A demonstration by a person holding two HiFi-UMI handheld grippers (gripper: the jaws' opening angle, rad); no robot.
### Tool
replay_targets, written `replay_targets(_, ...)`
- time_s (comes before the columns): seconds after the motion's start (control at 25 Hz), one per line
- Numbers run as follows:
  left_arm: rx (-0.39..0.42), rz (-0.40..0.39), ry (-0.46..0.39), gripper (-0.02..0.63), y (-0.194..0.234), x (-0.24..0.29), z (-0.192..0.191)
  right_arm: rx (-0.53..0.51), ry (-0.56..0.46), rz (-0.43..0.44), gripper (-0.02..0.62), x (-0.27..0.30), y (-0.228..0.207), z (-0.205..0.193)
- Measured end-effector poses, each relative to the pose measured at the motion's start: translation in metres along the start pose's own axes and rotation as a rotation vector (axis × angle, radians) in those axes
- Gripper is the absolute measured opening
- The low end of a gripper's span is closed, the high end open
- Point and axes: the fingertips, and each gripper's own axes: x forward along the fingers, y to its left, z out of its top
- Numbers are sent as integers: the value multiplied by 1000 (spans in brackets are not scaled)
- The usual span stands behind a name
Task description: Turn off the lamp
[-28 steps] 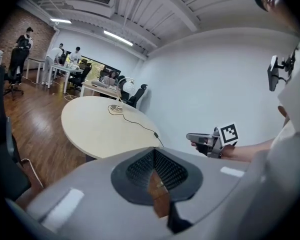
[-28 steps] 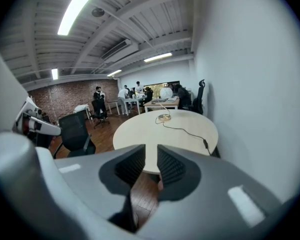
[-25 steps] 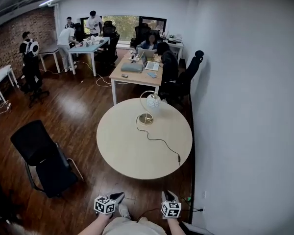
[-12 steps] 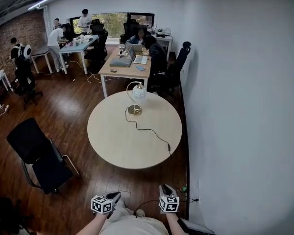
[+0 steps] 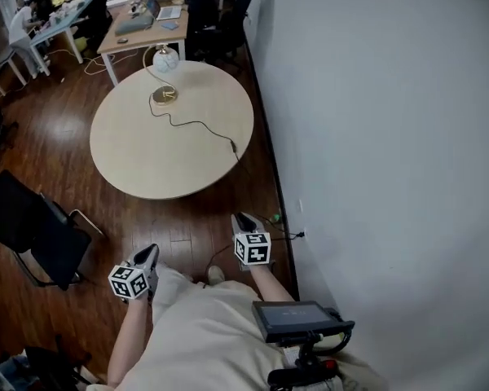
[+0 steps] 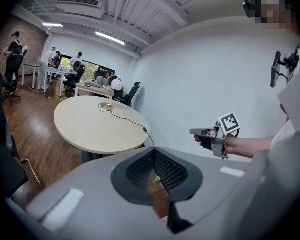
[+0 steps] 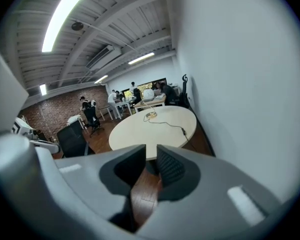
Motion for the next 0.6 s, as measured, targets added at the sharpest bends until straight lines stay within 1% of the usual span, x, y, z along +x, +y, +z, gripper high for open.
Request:
replay_targets(0.12, -3, -9, 18, 5, 6, -3, -7, 18, -5, -12, 65, 13, 7, 5)
replay_targets(0.24, 22, -36, 37, 5, 8, -4, -11, 24, -31, -22, 63, 26, 23, 16)
replay_targets(0.36, 44, -33, 40, 5, 16, -15, -8, -6, -35, 14, 62, 39, 54, 22)
replay_targets(0.48, 26, -18, 31, 5, 24, -22, -2, -17, -34, 47, 61, 46, 76, 31)
replay_targets(0.6, 1, -8, 40, 5, 23, -27, -10, -31, -25, 64, 58, 47, 83, 31)
